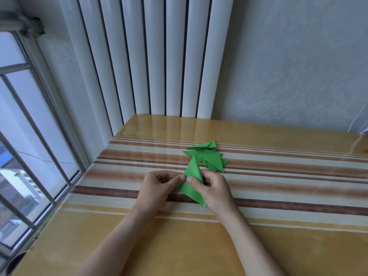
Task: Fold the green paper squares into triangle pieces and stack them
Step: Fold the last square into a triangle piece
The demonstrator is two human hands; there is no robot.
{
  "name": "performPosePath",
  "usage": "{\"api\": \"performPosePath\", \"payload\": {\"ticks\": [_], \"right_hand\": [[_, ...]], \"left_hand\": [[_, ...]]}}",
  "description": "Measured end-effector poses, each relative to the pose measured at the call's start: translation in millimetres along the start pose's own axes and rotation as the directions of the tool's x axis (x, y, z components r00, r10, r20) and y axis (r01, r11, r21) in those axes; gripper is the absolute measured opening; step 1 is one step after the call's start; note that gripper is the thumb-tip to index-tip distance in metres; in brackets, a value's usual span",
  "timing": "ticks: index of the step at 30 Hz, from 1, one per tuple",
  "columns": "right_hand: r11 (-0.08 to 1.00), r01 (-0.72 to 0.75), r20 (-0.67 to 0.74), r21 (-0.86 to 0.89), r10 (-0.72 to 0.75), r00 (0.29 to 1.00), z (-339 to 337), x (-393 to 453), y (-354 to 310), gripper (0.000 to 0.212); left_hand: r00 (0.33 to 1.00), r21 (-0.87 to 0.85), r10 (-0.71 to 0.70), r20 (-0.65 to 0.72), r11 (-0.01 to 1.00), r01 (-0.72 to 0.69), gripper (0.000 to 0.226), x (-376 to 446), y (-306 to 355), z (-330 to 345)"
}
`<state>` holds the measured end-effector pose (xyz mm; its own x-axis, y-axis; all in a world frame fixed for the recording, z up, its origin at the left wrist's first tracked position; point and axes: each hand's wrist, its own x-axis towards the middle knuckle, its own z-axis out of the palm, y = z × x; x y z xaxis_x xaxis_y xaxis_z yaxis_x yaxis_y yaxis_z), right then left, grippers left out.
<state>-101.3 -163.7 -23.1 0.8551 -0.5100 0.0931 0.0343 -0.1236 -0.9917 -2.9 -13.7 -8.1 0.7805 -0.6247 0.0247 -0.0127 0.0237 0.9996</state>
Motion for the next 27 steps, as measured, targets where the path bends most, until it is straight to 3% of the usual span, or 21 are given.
{"api": "performPosePath", "payload": {"ticks": [19,22,27], "right_hand": [[0.999,0.018,0.006,-0.027,-0.018,1.0,-0.8,0.9,3.2,0.008],[0.998,0.013,0.044,-0.064,-0.011,0.999,-1.5,1.7,5.2,0.003],[0.983,0.033,0.155,-0.179,-0.005,0.988,1.3,-0.8,8.4,0.019]], "left_hand": [[1.0,0.043,-0.005,0.012,0.999,0.005,0.012,-0.4,0.0,-1.4],[1.0,0.001,-0.015,0.017,1.0,0.015,0.012,-0.1,1.0,-0.8],[0.999,-0.07,-0.045,-0.009,0.997,0.044,0.022,-0.1,3.4,-1.1]]}}
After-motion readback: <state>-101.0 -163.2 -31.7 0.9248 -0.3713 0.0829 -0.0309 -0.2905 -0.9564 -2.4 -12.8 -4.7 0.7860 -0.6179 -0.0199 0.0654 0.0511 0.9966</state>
